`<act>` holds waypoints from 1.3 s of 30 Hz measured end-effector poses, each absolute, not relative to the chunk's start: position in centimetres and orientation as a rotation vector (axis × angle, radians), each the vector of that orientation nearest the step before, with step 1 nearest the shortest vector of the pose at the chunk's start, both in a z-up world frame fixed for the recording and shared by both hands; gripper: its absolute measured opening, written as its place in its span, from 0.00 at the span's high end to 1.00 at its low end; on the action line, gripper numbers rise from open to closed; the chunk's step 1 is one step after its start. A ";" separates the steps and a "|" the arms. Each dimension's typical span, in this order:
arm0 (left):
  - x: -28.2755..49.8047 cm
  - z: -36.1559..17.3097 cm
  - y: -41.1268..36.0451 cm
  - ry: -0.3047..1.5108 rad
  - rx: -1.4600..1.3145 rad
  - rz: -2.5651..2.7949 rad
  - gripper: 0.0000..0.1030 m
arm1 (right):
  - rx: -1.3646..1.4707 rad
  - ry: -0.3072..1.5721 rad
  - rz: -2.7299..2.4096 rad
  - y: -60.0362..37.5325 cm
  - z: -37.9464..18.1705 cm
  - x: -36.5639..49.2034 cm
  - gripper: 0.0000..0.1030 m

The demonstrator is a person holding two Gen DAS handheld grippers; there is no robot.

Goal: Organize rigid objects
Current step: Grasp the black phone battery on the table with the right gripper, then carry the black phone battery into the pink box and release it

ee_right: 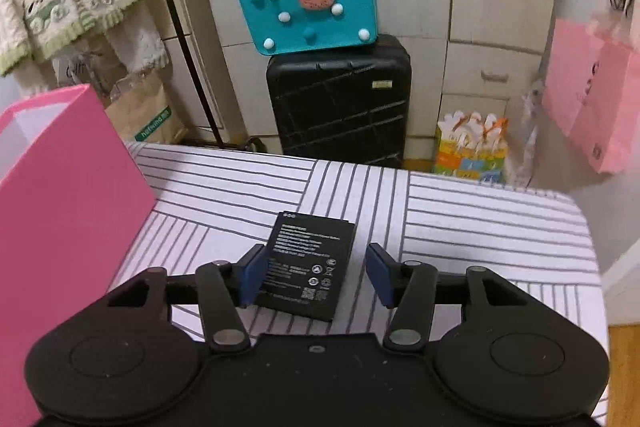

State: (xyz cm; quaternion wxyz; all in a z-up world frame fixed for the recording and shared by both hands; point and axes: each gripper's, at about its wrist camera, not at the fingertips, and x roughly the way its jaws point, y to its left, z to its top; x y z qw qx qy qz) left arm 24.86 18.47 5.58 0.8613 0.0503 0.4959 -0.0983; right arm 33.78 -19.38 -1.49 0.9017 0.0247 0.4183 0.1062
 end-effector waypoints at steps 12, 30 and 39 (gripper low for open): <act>24.6 5.5 18.7 1.031 0.105 -0.214 0.89 | -0.117 0.912 0.258 -16.4 -1.3 34.8 0.48; 23.4 5.5 19.0 0.983 0.080 -0.213 0.89 | -0.038 0.803 0.379 -16.0 5.7 27.1 0.48; 23.1 5.6 19.0 0.972 0.075 -0.212 0.89 | -0.059 0.678 0.532 -12.8 11.1 23.2 0.48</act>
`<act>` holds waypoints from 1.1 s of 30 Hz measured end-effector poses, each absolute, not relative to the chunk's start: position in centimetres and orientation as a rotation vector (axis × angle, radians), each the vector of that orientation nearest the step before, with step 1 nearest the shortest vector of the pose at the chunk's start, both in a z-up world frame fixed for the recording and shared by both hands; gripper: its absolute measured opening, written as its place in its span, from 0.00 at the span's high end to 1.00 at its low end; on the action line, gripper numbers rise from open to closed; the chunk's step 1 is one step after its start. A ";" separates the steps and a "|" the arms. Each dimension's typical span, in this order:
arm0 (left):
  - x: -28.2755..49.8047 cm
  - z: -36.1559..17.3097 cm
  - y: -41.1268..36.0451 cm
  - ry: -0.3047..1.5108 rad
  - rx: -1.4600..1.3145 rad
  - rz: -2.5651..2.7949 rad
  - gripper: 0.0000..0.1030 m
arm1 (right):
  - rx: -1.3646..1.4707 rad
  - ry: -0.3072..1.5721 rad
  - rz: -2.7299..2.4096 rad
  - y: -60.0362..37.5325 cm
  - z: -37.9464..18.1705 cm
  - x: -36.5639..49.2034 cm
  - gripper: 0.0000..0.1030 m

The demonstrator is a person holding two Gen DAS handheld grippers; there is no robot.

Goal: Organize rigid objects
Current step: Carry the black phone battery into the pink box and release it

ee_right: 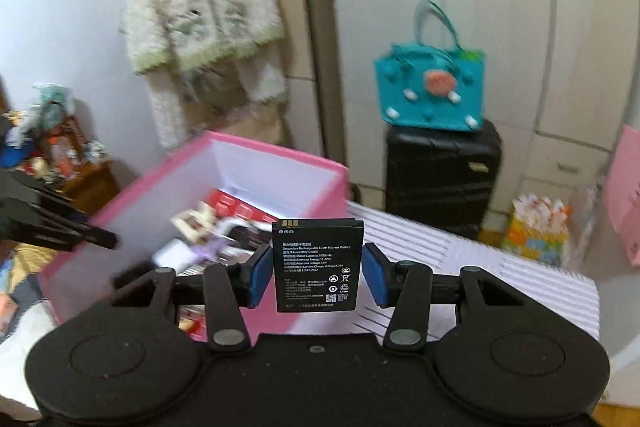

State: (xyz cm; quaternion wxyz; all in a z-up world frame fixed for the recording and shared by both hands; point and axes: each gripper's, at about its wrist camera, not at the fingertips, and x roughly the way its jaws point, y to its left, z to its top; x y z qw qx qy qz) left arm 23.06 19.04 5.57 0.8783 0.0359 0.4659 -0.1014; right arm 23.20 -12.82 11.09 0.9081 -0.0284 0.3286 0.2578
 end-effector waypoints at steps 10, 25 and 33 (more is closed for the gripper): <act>23.1 5.6 19.5 0.971 0.060 -0.220 0.89 | 0.009 0.767 0.762 -6.3 11.1 25.1 0.48; 23.2 5.4 19.9 0.972 0.042 -0.235 0.89 | 0.088 1.067 0.807 1.2 5.0 31.8 0.48; 23.2 5.2 19.8 0.976 0.022 -0.225 0.89 | 0.128 1.137 0.691 3.5 3.5 34.2 0.47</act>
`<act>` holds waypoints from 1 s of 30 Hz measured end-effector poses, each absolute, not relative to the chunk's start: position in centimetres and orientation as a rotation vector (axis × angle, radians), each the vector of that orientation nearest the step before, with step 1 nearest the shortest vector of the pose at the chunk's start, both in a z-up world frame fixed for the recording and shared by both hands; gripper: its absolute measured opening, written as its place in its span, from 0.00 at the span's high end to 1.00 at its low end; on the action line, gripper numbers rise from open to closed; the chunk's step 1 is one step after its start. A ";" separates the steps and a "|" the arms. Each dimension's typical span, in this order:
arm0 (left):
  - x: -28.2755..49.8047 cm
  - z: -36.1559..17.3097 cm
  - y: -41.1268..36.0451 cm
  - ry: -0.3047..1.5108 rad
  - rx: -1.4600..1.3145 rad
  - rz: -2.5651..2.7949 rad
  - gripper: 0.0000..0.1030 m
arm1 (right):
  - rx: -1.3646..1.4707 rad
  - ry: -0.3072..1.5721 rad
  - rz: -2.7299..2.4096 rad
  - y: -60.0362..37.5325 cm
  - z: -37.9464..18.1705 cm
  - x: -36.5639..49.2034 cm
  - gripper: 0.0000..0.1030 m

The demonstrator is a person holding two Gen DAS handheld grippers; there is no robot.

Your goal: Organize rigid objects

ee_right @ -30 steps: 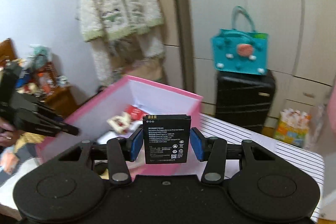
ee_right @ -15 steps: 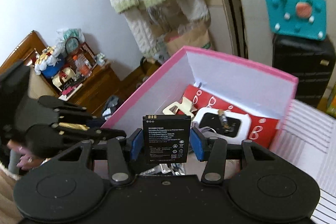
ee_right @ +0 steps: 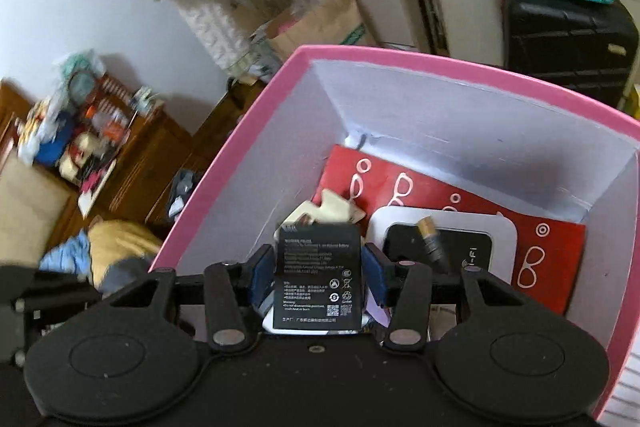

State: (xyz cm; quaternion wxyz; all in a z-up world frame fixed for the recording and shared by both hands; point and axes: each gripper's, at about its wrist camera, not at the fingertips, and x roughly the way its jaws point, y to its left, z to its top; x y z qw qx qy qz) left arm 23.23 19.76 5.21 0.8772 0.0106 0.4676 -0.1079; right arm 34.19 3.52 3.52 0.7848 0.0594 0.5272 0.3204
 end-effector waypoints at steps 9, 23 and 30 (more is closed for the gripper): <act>23.4 5.0 20.1 0.984 -0.006 -0.213 0.89 | 0.124 1.013 0.713 0.2 7.1 30.8 0.42; 20.1 10.5 18.5 0.927 0.051 -0.168 0.89 | -0.084 0.905 0.530 -5.9 12.4 24.1 0.15; 16.9 12.1 15.7 0.867 0.027 -0.234 0.88 | -0.046 0.795 0.504 -9.3 14.1 20.4 0.11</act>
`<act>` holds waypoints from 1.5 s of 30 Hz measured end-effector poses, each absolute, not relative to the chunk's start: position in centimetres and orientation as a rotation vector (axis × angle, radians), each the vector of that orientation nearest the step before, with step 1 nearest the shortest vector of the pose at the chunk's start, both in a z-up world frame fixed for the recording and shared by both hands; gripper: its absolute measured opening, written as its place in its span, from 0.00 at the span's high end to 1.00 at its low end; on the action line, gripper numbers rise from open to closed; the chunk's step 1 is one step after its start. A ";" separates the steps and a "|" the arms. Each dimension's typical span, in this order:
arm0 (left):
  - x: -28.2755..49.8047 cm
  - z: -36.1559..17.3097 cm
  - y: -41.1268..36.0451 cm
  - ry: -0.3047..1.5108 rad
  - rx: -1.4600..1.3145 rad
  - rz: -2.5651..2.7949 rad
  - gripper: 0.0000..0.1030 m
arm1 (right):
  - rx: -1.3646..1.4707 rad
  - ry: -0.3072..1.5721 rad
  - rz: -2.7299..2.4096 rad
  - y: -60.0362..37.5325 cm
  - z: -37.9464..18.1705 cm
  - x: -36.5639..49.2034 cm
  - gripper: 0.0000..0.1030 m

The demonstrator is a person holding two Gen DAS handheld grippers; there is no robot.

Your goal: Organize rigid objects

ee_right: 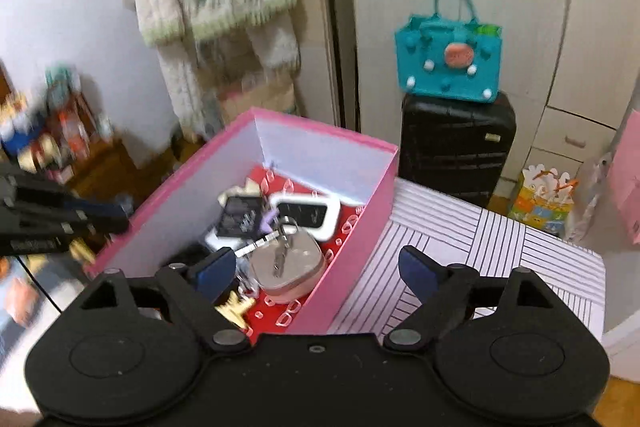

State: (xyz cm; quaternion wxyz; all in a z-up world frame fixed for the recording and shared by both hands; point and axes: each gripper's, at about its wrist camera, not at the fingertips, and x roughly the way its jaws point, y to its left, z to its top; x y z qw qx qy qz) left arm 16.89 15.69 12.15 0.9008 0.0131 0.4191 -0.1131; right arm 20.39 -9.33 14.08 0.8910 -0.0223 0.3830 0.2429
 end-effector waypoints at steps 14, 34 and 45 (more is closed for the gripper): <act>10.7 11.8 9.3 0.754 0.023 -0.301 0.62 | -0.050 0.600 0.318 -12.5 15.2 11.4 0.05; 8.9 9.9 6.4 0.708 0.097 -0.065 0.02 | 0.016 0.592 0.195 -17.5 14.4 7.0 0.00; 5.3 10.7 4.1 0.597 0.123 0.045 0.00 | 0.065 0.599 0.020 -16.7 13.0 3.6 0.00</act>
